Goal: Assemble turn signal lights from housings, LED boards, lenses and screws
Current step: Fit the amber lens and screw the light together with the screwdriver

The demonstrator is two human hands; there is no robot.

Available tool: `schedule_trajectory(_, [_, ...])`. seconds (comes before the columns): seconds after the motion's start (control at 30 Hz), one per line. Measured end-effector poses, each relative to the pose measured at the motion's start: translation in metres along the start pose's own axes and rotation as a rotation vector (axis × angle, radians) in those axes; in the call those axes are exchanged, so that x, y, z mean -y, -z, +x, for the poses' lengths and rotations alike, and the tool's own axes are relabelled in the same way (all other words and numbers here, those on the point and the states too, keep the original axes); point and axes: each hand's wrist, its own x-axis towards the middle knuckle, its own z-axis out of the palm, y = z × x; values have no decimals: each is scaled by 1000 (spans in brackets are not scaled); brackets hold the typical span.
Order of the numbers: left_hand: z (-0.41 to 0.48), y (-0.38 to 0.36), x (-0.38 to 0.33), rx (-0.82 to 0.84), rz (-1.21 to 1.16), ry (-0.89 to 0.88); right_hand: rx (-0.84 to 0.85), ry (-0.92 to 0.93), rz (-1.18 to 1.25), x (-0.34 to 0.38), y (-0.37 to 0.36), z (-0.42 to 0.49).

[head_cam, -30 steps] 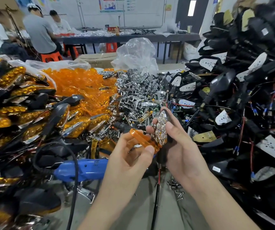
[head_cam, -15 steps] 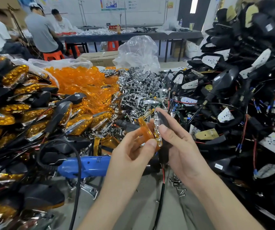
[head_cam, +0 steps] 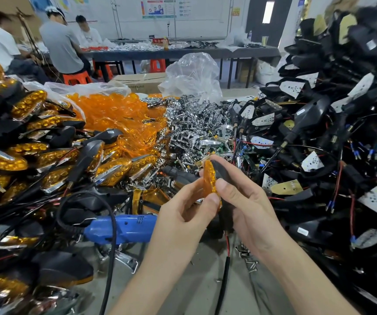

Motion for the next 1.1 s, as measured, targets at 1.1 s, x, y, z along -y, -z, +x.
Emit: schedule_trajectory(1.1, [0, 4, 9, 192, -50, -38, -111, 185, -326, -5, -9, -3])
